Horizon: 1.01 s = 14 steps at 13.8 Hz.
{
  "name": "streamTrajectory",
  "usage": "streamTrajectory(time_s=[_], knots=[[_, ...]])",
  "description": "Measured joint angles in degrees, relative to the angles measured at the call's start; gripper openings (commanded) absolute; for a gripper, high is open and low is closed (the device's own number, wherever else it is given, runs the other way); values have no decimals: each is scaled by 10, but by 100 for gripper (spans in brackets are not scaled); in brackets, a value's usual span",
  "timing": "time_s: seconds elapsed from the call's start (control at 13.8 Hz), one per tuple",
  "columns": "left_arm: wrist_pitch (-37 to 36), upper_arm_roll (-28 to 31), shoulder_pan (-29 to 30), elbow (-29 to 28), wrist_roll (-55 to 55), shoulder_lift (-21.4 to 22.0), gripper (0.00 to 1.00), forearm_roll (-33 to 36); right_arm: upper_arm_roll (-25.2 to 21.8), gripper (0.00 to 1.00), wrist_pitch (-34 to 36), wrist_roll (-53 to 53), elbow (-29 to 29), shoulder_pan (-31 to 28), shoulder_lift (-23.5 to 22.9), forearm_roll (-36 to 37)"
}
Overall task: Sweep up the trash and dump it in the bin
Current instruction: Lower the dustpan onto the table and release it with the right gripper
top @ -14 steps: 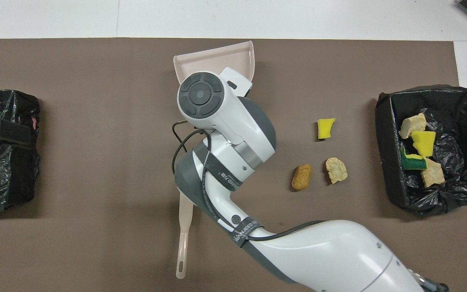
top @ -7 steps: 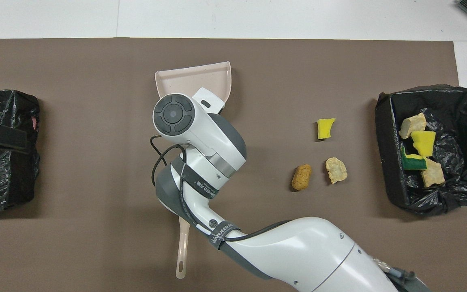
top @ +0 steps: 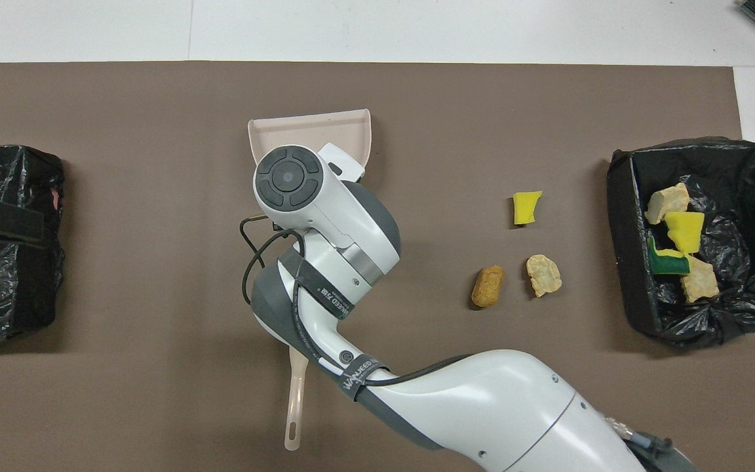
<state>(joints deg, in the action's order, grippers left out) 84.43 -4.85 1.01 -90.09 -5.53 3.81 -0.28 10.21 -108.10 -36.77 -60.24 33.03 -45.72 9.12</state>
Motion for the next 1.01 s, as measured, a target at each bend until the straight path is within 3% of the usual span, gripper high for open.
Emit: streamTrajectory(time_s=[0.29, 0.43, 0.58, 0.8, 0.87, 1.01], knots=[[0, 0, 0, -1, 0, 0, 100, 0, -2, 61, 0, -14, -1, -2, 0, 0], [0, 0, 0, -2, 0, 0, 100, 0, -2, 76, -1, -36, 2, -18, 3, -2], [0, 0, 0, -2, 0, 0, 100, 0, -2, 82, -1, -41, 5, -35, 18, -26], [2, 0, 0, -2, 0, 0, 100, 0, 1, 87, 9, -82, -3, -34, 58, -39], [6, -1, 0, -2, 0, -1, 100, 0, 4, 93, 14, -94, -20, -30, 78, -43], [21, -3, 0, -3, 0, -4, 100, 0, 6, 95, 20, -121, -91, -19, 134, -57]])
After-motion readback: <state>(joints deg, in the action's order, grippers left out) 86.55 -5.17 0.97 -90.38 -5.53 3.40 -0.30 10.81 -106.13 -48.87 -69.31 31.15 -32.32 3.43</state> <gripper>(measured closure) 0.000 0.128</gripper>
